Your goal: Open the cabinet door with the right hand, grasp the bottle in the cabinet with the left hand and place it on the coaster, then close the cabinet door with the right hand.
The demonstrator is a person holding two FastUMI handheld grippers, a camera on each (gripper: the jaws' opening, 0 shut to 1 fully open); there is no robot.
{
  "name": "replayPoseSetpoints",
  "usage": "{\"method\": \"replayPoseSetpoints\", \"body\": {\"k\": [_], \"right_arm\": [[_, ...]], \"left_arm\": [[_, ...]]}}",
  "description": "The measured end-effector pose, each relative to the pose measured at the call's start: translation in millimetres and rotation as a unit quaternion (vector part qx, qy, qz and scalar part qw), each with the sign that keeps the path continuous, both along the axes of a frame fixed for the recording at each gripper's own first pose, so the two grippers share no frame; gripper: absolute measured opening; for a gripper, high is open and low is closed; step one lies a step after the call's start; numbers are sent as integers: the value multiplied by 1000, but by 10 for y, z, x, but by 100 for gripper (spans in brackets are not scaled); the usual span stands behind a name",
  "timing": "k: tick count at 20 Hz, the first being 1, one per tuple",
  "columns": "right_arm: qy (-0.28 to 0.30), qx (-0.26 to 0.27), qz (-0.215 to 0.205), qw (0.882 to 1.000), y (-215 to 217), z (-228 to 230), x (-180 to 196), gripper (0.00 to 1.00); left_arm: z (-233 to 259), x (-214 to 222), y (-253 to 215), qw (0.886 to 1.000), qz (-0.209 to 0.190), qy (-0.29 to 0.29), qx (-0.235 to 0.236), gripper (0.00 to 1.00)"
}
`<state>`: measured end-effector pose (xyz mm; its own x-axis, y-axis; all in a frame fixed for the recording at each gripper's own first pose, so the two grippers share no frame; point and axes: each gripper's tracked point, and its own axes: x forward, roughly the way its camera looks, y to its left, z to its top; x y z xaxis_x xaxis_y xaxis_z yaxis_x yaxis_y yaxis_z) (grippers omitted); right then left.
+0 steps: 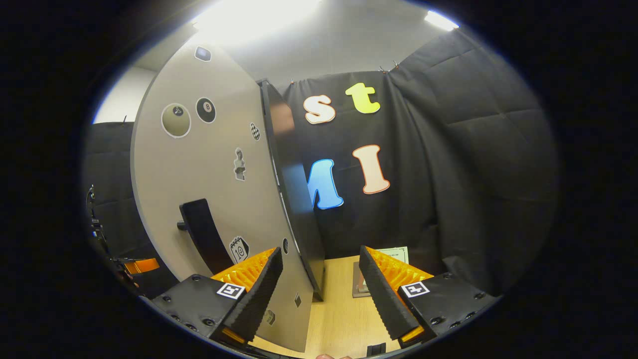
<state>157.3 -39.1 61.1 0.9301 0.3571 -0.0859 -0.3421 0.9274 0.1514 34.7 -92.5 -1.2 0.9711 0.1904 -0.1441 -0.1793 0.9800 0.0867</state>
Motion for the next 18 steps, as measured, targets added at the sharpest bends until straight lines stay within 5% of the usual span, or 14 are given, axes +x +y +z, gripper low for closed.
{"method": "replayPoseSetpoints", "body": {"k": [3, 11, 18], "right_arm": [[-2, 12, 23, 1000, 237, 118, -100, 92], [-34, -88, -47, 994, 363, 220, -247, 96], [-21, -51, -48, 997, 1101, 134, -487, 96]], "left_arm": [[-28, 148, 48, 1000, -17, -1, -9, 89], [68, 522, 798, 999, -42, 2, -1, 91], [101, 731, 1410, 997, -62, 2, 40, 89]]}}
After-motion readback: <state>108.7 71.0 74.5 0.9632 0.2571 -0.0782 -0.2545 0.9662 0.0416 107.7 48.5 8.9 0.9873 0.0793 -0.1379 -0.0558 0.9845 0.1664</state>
